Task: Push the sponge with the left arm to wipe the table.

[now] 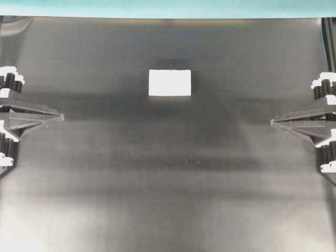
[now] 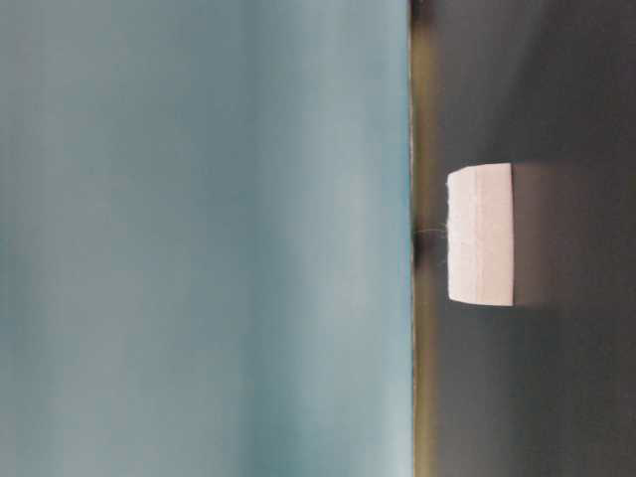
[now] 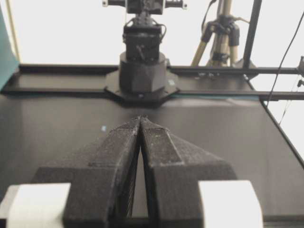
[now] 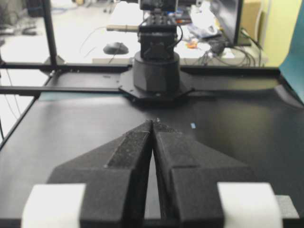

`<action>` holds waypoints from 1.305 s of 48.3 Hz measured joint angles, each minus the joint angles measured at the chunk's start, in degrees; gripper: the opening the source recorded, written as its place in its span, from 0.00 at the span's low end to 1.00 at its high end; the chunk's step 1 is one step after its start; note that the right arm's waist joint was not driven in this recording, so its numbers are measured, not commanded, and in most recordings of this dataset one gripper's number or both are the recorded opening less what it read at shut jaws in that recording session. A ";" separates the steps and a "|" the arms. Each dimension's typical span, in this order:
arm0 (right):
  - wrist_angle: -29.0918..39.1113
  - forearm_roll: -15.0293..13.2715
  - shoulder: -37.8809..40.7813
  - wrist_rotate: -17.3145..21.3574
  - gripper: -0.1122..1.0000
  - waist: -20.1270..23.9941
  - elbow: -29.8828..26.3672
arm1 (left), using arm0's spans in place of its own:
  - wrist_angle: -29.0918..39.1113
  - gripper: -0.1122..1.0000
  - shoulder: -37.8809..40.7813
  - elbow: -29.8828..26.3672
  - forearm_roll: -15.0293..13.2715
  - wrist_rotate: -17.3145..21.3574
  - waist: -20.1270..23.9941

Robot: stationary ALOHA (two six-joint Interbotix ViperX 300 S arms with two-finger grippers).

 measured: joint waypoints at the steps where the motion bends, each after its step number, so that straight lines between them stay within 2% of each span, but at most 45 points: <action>1: 0.00 0.00 0.00 0.09 0.13 0.00 0.00 | 0.00 0.15 -0.09 0.00 0.09 0.00 0.00; 3: -0.09 0.00 0.18 0.00 0.15 0.00 0.09 | 0.35 0.16 0.35 -0.18 0.44 -0.53 0.00; 6: 0.00 0.00 0.62 0.09 0.10 0.00 0.26 | 1.14 0.10 4.13 -1.76 1.67 -2.29 -0.09; 13: 0.62 0.00 1.05 0.09 0.10 0.00 0.44 | 3.52 0.10 12.83 -6.68 2.20 -5.10 0.88; 24: 2.29 0.00 1.05 0.09 0.10 0.00 0.53 | 6.77 0.10 23.64 -13.10 2.29 -10.28 7.21; 29: 2.81 0.00 1.14 0.09 0.10 0.00 0.88 | 10.55 0.10 29.18 -17.31 2.29 -12.83 10.20; 35: 2.90 0.00 1.05 0.09 0.10 0.00 1.14 | 16.00 0.10 37.27 -24.26 2.37 -12.92 12.92; 44: 2.99 0.00 1.05 0.18 0.10 0.00 1.41 | 20.39 0.13 47.02 -32.70 2.29 -11.87 14.68; 53: 2.90 0.00 1.05 0.09 0.10 0.00 1.67 | 25.31 0.31 57.22 -40.69 2.37 -11.51 16.79; 63: 2.99 0.00 1.05 0.09 0.10 0.00 1.93 | 29.97 0.67 64.69 -47.29 2.29 -11.43 18.28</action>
